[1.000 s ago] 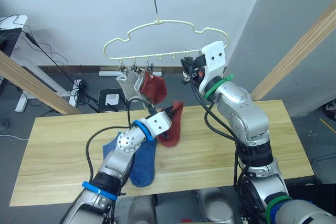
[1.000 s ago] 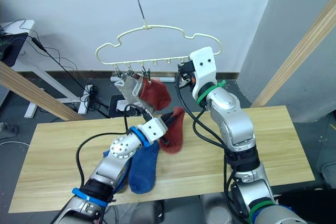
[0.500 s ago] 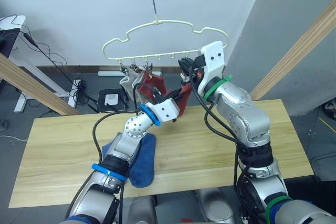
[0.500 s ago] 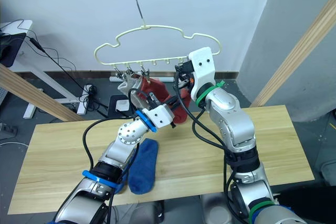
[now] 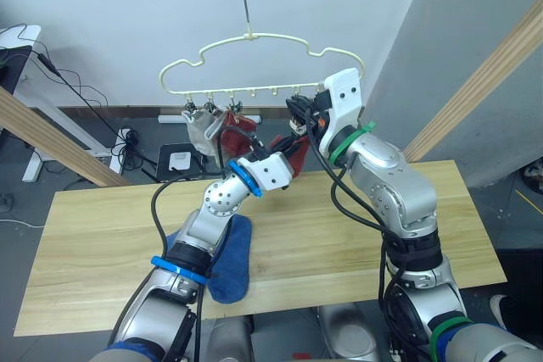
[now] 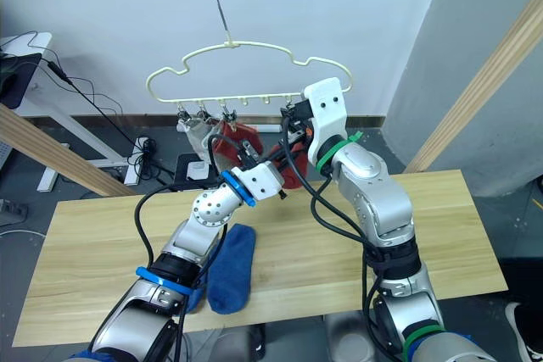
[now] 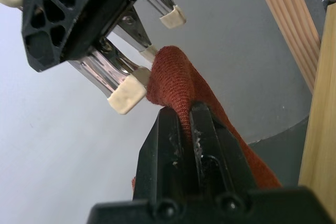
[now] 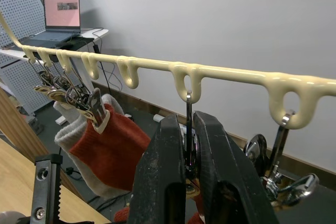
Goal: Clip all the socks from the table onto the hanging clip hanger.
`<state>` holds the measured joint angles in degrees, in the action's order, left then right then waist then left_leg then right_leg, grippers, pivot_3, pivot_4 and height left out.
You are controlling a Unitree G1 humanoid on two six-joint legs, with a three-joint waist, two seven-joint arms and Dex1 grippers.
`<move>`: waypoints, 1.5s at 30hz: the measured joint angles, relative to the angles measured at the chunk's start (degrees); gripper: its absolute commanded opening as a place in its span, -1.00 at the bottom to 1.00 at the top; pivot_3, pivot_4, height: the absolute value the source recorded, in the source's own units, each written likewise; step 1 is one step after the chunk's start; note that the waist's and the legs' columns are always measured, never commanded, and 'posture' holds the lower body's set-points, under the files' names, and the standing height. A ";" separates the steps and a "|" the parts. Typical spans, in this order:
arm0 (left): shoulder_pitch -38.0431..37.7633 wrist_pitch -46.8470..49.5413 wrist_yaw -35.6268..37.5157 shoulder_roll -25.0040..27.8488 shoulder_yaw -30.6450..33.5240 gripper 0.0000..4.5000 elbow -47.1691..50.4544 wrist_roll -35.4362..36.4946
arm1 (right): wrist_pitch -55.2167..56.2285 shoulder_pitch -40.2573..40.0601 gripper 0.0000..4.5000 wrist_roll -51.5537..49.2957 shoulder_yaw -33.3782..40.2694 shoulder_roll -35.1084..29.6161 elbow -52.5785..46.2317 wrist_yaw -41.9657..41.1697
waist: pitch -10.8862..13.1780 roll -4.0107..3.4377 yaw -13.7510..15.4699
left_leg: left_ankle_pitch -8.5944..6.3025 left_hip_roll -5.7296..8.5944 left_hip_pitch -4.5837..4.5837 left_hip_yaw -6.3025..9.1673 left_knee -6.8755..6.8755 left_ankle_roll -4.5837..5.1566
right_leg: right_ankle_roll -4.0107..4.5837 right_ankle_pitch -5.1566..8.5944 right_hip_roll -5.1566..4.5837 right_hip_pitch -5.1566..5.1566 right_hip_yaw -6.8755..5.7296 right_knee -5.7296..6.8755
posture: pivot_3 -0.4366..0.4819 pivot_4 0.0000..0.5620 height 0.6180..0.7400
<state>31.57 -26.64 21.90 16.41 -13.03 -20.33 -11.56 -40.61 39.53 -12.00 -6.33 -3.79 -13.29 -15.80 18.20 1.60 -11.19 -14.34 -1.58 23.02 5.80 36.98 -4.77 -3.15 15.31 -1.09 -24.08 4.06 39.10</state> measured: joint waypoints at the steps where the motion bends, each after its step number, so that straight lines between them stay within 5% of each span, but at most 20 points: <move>1: -0.02 -0.19 0.00 0.14 0.00 -1.00 0.00 0.02 | 0.16 -0.04 -0.99 0.05 -0.16 -0.13 0.00 -0.01 | 0.00 0.00 0.00 | 0.00 0.00 0.00 0.00 0.00 0.00 | 0.00 0.00 0.00 0.00 0.00 0.00 | -0.64 -0.01 1.00; 19: 0.04 -0.90 -2.56 -0.32 2.09 -1.00 -0.98 0.10 | 1.54 -0.21 -0.99 1.68 -1.66 -1.34 0.00 -0.11 | 0.00 0.00 0.02 | 0.00 0.00 0.00 0.01 0.00 0.00 | 0.00 0.00 0.00 0.00 -0.01 0.00 | -0.63 -0.01 1.00; 26: 1.20 -0.20 -3.19 -1.19 2.11 -1.00 -1.79 0.01 | -0.33 -0.40 0.10 0.57 -0.48 0.17 0.00 0.15 | 0.00 0.00 0.02 | 0.00 0.00 0.00 0.02 0.00 0.00 | 0.00 0.00 0.00 0.00 -0.02 0.00 | -0.63 -0.01 1.00; 32: 1.35 0.00 -2.62 -1.67 2.16 -1.00 -1.77 0.92 | -2.74 -0.90 0.10 -0.95 0.09 -0.59 -1.96 -0.26 | 0.00 0.00 0.03 | 0.00 0.00 0.01 0.01 0.00 0.00 | 0.00 0.00 0.00 0.00 -0.01 0.00 | -0.63 0.00 1.00; 33: 1.15 0.27 -2.25 -1.77 2.17 -0.75 -1.60 1.74 | -3.03 -1.07 0.13 -1.23 0.13 -0.82 -2.86 -0.41 | 0.00 0.00 0.02 | 0.00 0.00 0.01 0.01 0.00 0.00 | 0.00 0.00 0.00 0.00 -0.01 0.00 | -0.63 0.01 1.00; 39: -3.53 5.81 5.56 -1.30 2.10 -0.02 4.37 8.32 | -5.49 -3.42 0.13 -2.85 0.01 -3.05 -7.85 -1.30 | 0.00 0.00 0.01 | 0.00 -0.01 0.01 0.01 -0.01 0.00 | 0.00 0.00 0.01 0.00 -0.01 0.01 | -0.63 0.01 1.00; 45: -9.31 16.74 14.69 1.00 2.24 0.06 15.43 18.21 | -8.30 -6.98 0.13 -3.98 -0.11 -8.03 -14.69 -3.03 | 0.00 0.00 0.07 | 0.00 -0.01 0.01 0.03 -0.01 0.00 | -0.01 0.00 0.01 0.01 0.00 -0.02 | -0.64 0.01 1.00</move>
<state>22.26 -9.90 36.59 17.41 -10.79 -4.89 6.65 -48.91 32.55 -15.98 -6.43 -11.82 -27.98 -18.82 18.21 1.60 -11.12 -14.34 -1.58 23.03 5.82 36.97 -4.78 -3.15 15.32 -1.08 -24.07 4.05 39.09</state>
